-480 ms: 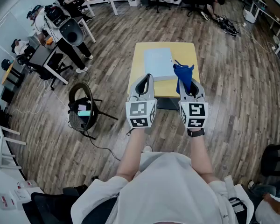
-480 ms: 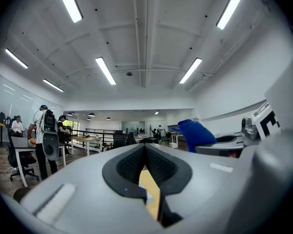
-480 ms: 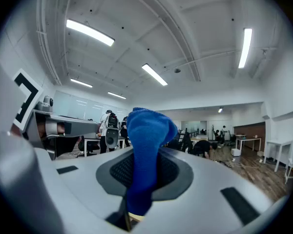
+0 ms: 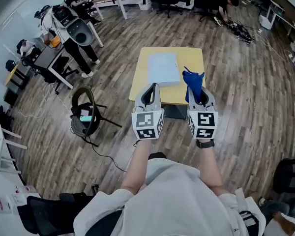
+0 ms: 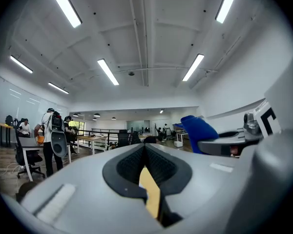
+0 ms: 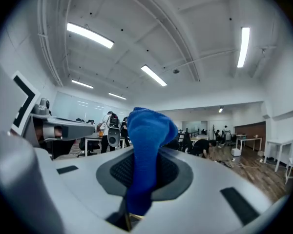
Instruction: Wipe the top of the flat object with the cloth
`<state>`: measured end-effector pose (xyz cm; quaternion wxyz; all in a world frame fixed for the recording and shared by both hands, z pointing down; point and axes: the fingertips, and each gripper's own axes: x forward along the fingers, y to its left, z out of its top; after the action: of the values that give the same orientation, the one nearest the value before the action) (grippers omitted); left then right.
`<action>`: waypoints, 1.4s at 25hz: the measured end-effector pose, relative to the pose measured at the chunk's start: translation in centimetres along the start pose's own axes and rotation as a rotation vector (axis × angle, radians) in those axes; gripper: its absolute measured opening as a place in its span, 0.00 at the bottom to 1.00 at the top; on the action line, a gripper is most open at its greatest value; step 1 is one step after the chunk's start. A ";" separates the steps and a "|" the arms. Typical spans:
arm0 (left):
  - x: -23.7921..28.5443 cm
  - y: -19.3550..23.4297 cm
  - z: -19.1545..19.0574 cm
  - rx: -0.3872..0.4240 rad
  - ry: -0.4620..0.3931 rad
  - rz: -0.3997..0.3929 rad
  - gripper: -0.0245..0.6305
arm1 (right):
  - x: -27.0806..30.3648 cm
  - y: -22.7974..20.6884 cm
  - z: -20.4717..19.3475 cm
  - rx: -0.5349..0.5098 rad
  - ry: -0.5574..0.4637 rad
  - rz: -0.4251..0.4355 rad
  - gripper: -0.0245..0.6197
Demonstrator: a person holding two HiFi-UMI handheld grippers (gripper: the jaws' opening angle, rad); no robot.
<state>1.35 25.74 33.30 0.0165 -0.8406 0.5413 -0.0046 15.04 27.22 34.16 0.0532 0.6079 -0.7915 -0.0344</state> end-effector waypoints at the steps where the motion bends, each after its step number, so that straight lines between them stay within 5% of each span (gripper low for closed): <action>1: -0.1 -0.3 -0.7 -0.001 0.015 0.000 0.05 | -0.1 -0.2 -0.4 0.010 0.004 0.002 0.14; 9: 1.4 -1.6 -2.6 -0.116 0.047 -0.089 0.05 | 1.0 -1.2 -2.7 0.033 0.040 0.018 0.14; 15: 5.4 -0.3 -4.1 -0.102 0.072 -0.108 0.05 | 5.4 -1.7 -4.6 0.027 0.077 0.007 0.14; 29: 23.0 14.8 -2.5 -0.059 0.033 -0.082 0.05 | 27.7 -0.6 -1.6 -0.052 0.091 0.025 0.14; 35: 28.4 19.8 -5.0 -0.115 0.061 -0.115 0.05 | 35.0 -0.9 -3.7 -0.057 0.159 -0.012 0.14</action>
<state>-5.10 -8.39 37.35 -0.0484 -0.8694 0.4918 0.0000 7.42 -6.77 39.18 0.1333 0.6119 -0.7796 -0.0089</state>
